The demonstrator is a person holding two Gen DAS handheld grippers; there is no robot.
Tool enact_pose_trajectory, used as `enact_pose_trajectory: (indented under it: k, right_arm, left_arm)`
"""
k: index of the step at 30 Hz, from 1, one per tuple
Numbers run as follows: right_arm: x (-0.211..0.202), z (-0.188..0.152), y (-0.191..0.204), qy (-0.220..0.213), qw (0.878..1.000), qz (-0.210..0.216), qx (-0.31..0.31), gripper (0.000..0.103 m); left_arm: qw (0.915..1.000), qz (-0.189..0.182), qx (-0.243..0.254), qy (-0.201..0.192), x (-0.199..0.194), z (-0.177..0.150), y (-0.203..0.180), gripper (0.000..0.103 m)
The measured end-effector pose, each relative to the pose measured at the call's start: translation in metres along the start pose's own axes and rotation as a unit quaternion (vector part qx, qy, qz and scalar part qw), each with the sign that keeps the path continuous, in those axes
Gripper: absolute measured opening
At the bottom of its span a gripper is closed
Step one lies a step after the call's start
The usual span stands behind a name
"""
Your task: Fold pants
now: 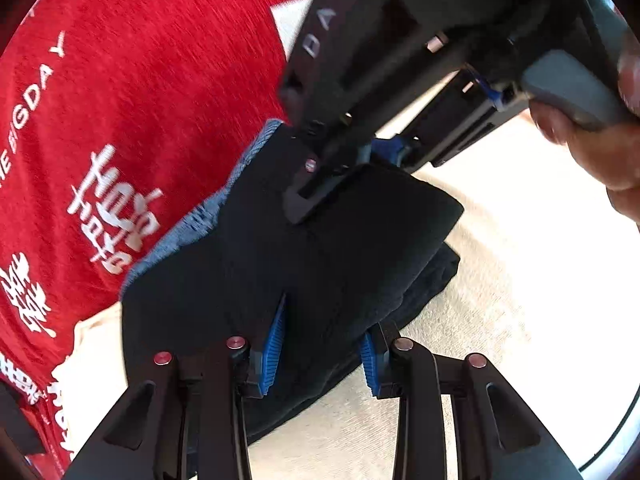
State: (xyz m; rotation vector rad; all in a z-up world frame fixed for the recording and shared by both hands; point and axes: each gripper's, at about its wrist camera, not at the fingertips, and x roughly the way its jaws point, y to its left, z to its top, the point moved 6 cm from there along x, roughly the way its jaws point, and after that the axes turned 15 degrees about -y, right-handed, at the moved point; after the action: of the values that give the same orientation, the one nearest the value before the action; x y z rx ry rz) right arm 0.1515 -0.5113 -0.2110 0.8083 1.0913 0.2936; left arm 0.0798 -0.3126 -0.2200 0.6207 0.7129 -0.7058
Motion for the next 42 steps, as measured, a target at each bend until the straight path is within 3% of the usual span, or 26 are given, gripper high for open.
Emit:
enact_pose_trajectory:
  k: [1, 3, 9, 13, 21, 26, 30, 38, 39, 40, 42]
  right_arm:
    - [0.002, -0.002, -0.006, 0.001, 1.000, 0.001, 0.005, 0.019]
    - [0.007, -0.008, -0.020, 0.000, 1.000, 0.002, 0.023, 0.019]
    - [0.003, -0.018, -0.036, -0.012, 0.999, -0.010, 0.039, 0.021]
    - [0.001, -0.020, -0.022, -0.012, 0.998, -0.062, -0.015, 0.025]
    - [-0.006, -0.031, -0.014, -0.023, 0.990, -0.131, -0.040, 0.028]
    - [-0.008, -0.042, -0.009, -0.020, 0.977, -0.192, -0.091, 0.039]
    - [-0.017, -0.047, -0.015, -0.023, 0.978, -0.200, -0.062, 0.042]
    - [-0.012, -0.052, -0.014, -0.020, 0.969, -0.235, -0.069, 0.048]
    - [-0.011, -0.052, -0.015, -0.021, 0.969, -0.239, -0.066, 0.049]
    - [-0.011, -0.052, -0.016, -0.024, 0.968, -0.243, -0.064, 0.052]
    - [-0.013, -0.052, -0.016, -0.028, 0.967, -0.245, -0.060, 0.052]
  left_arm:
    - [1.0000, 0.002, 0.002, 0.004, 0.002, -0.003, -0.001, 0.054]
    - [0.9999, 0.001, -0.007, 0.014, 0.003, -0.010, 0.000, 0.063]
    - [0.9970, -0.017, -0.060, 0.045, -0.010, -0.026, 0.018, 0.063]
    - [0.9893, -0.038, -0.124, 0.067, -0.022, -0.034, 0.042, 0.063]
    - [0.9744, 0.006, -0.198, 0.107, -0.022, -0.058, 0.108, 0.063]
    - [0.9659, 0.011, -0.228, 0.123, -0.019, -0.072, 0.131, 0.063]
    - [0.9637, 0.017, -0.234, 0.127, -0.019, -0.076, 0.142, 0.063]
    - [0.9576, 0.011, -0.252, 0.139, -0.016, -0.085, 0.150, 0.063]
    - [0.9574, 0.011, -0.253, 0.140, -0.015, -0.086, 0.151, 0.066]
    - [0.9571, 0.011, -0.253, 0.140, -0.015, -0.087, 0.152, 0.083]
    - [0.9556, 0.017, -0.262, 0.133, -0.017, -0.088, 0.155, 0.096]
